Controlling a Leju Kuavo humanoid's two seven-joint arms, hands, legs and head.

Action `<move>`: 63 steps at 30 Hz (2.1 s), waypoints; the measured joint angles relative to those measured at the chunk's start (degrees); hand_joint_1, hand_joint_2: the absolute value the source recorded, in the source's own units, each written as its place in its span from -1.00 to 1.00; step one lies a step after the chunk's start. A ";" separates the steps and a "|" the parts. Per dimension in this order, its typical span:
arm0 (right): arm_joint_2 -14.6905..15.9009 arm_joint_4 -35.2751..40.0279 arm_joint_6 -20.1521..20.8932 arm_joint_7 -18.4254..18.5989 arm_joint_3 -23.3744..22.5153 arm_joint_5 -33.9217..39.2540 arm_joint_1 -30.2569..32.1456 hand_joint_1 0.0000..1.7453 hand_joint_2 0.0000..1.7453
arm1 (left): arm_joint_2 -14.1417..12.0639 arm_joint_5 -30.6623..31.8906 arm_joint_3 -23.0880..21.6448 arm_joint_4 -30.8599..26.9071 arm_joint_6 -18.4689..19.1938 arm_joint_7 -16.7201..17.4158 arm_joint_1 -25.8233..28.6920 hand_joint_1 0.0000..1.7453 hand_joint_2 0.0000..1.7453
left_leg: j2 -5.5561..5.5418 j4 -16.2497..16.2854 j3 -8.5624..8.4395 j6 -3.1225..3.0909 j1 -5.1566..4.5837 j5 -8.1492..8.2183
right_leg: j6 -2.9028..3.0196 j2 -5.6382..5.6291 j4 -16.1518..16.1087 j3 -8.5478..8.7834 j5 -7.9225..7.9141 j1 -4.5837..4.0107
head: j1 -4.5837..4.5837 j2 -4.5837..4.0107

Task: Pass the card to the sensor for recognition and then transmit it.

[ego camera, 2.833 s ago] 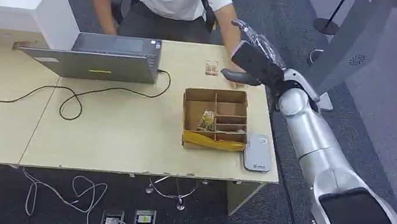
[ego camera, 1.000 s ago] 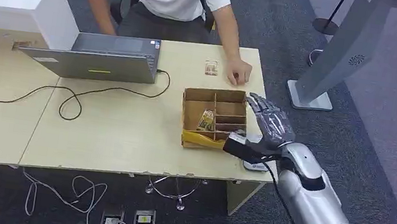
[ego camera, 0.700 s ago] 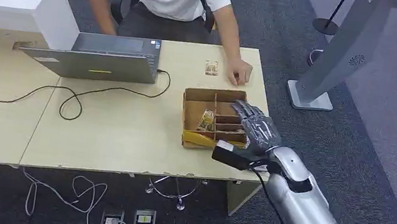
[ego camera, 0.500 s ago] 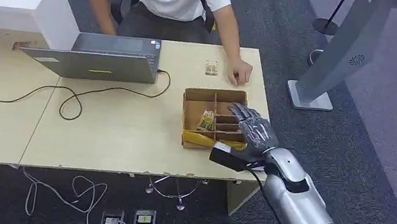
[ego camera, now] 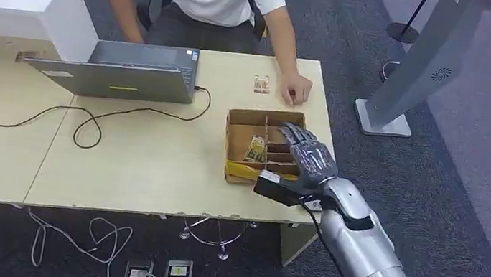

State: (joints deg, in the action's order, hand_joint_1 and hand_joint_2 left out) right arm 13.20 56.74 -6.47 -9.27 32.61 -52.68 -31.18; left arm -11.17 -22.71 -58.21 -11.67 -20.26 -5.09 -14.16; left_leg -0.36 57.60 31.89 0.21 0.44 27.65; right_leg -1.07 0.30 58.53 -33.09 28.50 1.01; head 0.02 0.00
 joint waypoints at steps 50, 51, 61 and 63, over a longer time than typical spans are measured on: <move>-1.86 -7.57 -2.30 -1.62 -0.07 3.82 -1.80 -1.00 1.00 | 0.17 1.79 0.61 0.00 -0.68 0.00 0.22 -1.00 -1.00 | 0.02 0.01 -0.02 0.00 0.00 0.00 | 0.00 -0.03 0.00 -0.02 0.00 0.00 | 0.00 0.00; -1.86 -7.35 -2.21 -1.57 -0.07 3.82 -1.78 -1.00 1.00 | 0.17 1.81 0.61 0.00 -0.68 -0.02 0.22 -1.00 -1.00 | 0.02 0.01 -0.02 0.00 0.00 0.00 | 0.00 -0.04 0.00 -0.02 0.00 0.00 | 0.00 0.00; -1.34 -5.58 -0.52 -0.90 -0.07 3.72 -1.03 -1.00 1.00 | 0.24 1.99 0.61 0.00 -0.68 -0.02 0.21 -1.00 -1.00 | 0.02 0.01 -0.03 0.00 0.00 0.00 | 0.00 -0.05 -0.01 -0.02 0.00 0.00 | 0.00 0.00; -1.03 -5.29 -0.35 -0.61 -0.07 3.74 -0.91 -1.00 1.00 | 0.26 2.06 0.61 0.00 -0.68 0.00 0.21 -1.00 -1.00 | 0.02 0.01 -0.03 0.00 0.00 0.00 | 0.00 -0.06 -0.01 -0.03 0.00 0.00 | 0.00 0.00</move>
State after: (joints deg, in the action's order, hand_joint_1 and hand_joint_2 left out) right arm 12.17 51.45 -6.82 -9.88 32.54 -48.94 -32.09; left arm -10.91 -20.65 -57.59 -11.67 -20.94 -5.09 -13.95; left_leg -0.33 57.62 31.85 0.21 0.44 27.65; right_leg -1.07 0.24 58.52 -33.12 28.50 1.01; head 0.02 0.00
